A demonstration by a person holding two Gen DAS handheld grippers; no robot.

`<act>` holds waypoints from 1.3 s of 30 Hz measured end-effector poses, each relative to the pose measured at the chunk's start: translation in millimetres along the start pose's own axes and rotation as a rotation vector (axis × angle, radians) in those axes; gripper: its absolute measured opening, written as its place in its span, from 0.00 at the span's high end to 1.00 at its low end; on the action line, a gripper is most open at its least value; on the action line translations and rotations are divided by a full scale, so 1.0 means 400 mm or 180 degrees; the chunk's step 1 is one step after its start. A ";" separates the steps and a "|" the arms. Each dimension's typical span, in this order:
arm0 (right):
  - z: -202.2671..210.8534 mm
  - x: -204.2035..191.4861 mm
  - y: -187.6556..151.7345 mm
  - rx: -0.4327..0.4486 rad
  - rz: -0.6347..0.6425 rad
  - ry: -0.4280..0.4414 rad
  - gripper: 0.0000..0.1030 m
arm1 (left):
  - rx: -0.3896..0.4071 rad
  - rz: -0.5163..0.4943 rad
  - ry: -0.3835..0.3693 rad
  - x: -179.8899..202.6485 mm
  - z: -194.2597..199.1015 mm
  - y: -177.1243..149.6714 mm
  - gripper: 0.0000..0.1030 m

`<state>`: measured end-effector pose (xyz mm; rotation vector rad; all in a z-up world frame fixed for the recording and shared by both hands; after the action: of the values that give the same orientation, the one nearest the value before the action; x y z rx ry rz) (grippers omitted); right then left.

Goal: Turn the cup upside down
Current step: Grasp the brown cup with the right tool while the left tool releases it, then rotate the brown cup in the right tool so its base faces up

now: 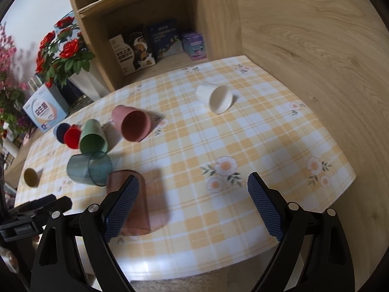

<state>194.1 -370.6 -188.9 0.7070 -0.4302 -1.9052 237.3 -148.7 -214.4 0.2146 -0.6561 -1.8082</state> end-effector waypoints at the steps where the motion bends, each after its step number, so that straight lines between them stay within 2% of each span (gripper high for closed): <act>1: 0.000 -0.011 -0.002 -0.0017 0.0009 0.0019 0.15 | 0.0032 -0.0006 0.0039 -0.016 0.010 -0.002 0.06; 7: -0.006 -0.076 -0.022 -0.0168 0.0091 0.0117 0.15 | 0.0271 -0.0033 0.0317 -0.125 0.085 -0.018 0.06; 12: -0.025 -0.123 -0.033 -0.0346 0.0159 0.0243 0.15 | 0.0482 0.0051 0.0657 -0.241 0.156 -0.049 0.06; 15: -0.054 -0.157 -0.043 -0.0601 0.0174 0.0389 0.15 | 0.0572 0.0287 0.0910 -0.318 0.207 -0.072 0.06; 18: -0.098 -0.194 -0.053 -0.0889 0.0243 0.0453 0.15 | 0.0721 0.0552 0.0957 -0.369 0.251 -0.084 0.06; 22: -0.177 -0.238 -0.073 -0.1238 0.0519 0.0332 0.15 | 0.0881 0.0679 0.1120 -0.418 0.296 -0.098 0.06; 28: -0.255 -0.280 -0.114 -0.1562 0.0770 0.0157 0.15 | 0.0806 0.0815 0.0990 -0.425 0.288 -0.125 0.06; 39: -0.326 -0.284 -0.130 -0.1768 0.0814 -0.0057 0.15 | 0.0759 0.0784 0.0958 -0.404 0.273 -0.136 0.06</act>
<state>277.5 -243.4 -286.6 0.2519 0.0103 -1.6757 197.7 47.1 -181.7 0.5318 -0.6505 -1.4240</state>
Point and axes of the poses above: each gripper's, at about its wrist camera, not at the fingertips, and z roughly against the way its jaws point, x to its right, y to its top, the point moved 9 cm from there along -z, roughly the way its jaws point, and after that the axes turned 8 degrees about -z, right-handed, at the moved point
